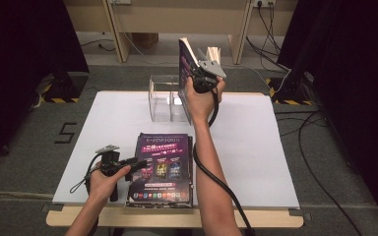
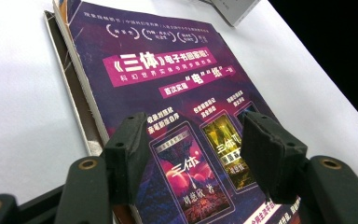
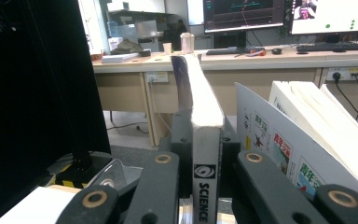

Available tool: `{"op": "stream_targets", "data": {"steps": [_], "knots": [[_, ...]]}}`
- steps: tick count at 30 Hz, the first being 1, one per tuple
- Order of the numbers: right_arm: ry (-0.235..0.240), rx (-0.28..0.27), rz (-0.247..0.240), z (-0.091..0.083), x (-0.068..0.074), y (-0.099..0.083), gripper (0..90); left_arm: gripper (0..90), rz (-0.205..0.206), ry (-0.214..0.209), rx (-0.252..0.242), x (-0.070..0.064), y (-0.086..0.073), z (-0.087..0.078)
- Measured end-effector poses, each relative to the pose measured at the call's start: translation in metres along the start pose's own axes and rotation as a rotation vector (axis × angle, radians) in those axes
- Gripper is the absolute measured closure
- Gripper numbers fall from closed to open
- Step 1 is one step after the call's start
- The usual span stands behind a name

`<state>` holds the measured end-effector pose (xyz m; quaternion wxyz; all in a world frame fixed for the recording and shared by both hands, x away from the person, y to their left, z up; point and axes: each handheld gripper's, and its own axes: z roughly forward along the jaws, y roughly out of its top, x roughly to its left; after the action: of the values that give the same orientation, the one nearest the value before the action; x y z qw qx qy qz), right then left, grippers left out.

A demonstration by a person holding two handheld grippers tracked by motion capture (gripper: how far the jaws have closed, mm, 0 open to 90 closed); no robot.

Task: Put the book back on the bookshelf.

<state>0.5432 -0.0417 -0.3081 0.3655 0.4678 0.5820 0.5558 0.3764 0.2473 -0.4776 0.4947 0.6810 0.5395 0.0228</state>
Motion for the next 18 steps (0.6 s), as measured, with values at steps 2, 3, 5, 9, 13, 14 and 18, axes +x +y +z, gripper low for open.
{"op": "stream_targets", "data": {"steps": [2,3,5,9,13,14,18], "knots": [[0.000,0.000,-0.002,0.0013,-0.0003,-0.0008,83.1,40.5,0.001,-0.001,0.000,-0.0001,0.0000,-0.0002],[-0.001,-0.002,-0.001,0.0022,-0.0005,-0.0012,83.1,40.5,0.001,0.000,0.001,-0.0001,0.0002,-0.0003],[-0.002,0.005,0.000,0.0026,-0.0005,-0.0019,83.1,40.5,0.000,-0.001,-0.001,0.0000,0.0002,-0.0002],[-0.002,0.013,-0.005,0.0037,0.0012,-0.0044,83.1,40.5,0.000,-0.002,0.002,0.0000,-0.0001,0.0002],[-0.003,0.019,-0.009,0.0057,0.0018,-0.0075,83.1,40.5,-0.003,-0.001,-0.003,0.0000,0.0001,0.0000],[-0.003,0.020,-0.011,0.0061,0.0015,-0.0081,83.1,40.5,-0.004,-0.001,-0.003,0.0002,0.0001,0.0000],[-0.006,0.023,-0.010,0.0066,0.0020,-0.0099,83.1,40.5,-0.004,-0.003,-0.001,0.0003,-0.0003,0.0006]]}}
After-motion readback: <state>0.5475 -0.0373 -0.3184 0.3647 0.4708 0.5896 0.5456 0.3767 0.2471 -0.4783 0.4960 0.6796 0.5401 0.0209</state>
